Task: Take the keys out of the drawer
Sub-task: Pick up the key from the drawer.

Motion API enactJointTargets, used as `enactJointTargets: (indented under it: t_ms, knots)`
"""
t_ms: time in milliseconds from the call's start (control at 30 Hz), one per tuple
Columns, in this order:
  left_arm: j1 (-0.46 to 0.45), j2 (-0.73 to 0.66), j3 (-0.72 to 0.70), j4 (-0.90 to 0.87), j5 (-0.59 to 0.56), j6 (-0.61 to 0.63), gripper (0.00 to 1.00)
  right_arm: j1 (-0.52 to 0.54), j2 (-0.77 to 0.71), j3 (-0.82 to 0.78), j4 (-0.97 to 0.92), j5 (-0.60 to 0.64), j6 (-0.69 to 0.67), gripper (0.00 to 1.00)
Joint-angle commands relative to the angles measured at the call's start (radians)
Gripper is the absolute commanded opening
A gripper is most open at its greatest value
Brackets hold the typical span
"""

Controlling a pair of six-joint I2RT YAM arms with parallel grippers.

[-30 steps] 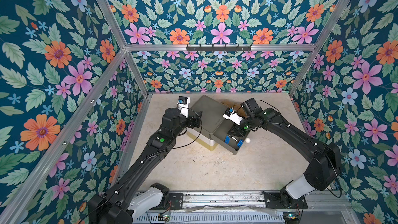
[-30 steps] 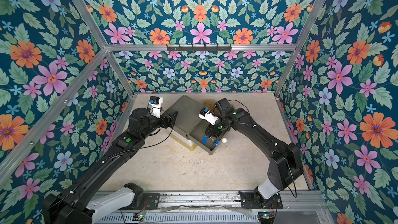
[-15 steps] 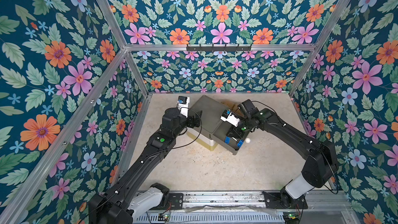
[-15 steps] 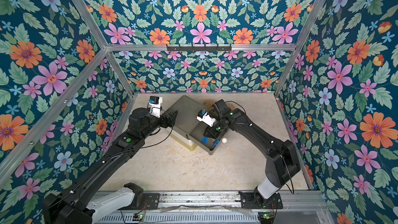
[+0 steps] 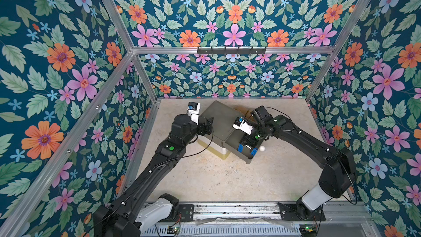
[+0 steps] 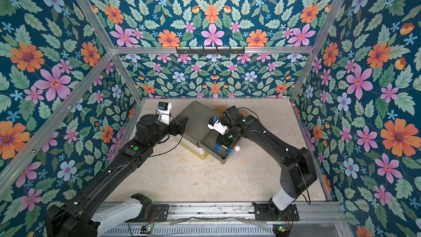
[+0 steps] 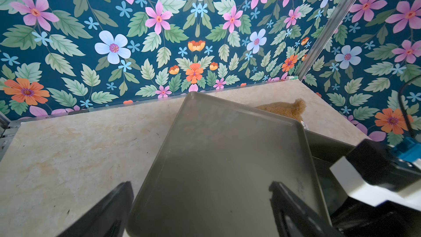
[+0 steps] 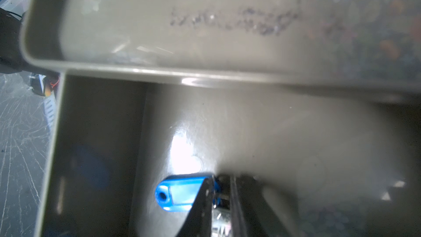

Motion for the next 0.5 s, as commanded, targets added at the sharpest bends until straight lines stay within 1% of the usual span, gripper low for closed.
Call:
enactJointTargets:
  t_ms: [0, 67, 300, 467]
  knots:
    - [0.001, -0.007, -0.003, 0.001, -0.012, -0.004, 0.99, 0.003, 0.002, 0.004, -0.007, 0.012, -0.004, 0.07]
    - [0.001, -0.009, -0.004, -0.001, -0.012, -0.003, 0.99, 0.003, 0.002, 0.006, -0.004, 0.014, -0.002, 0.00]
    - [0.002, -0.013, -0.006, 0.001, -0.012, -0.004, 0.99, 0.003, -0.020, 0.014, 0.036, 0.026, 0.029, 0.00]
    - [0.001, -0.003, 0.002, 0.005, 0.000, -0.003, 0.99, 0.001, -0.077, 0.012, 0.110, 0.068, 0.089, 0.00]
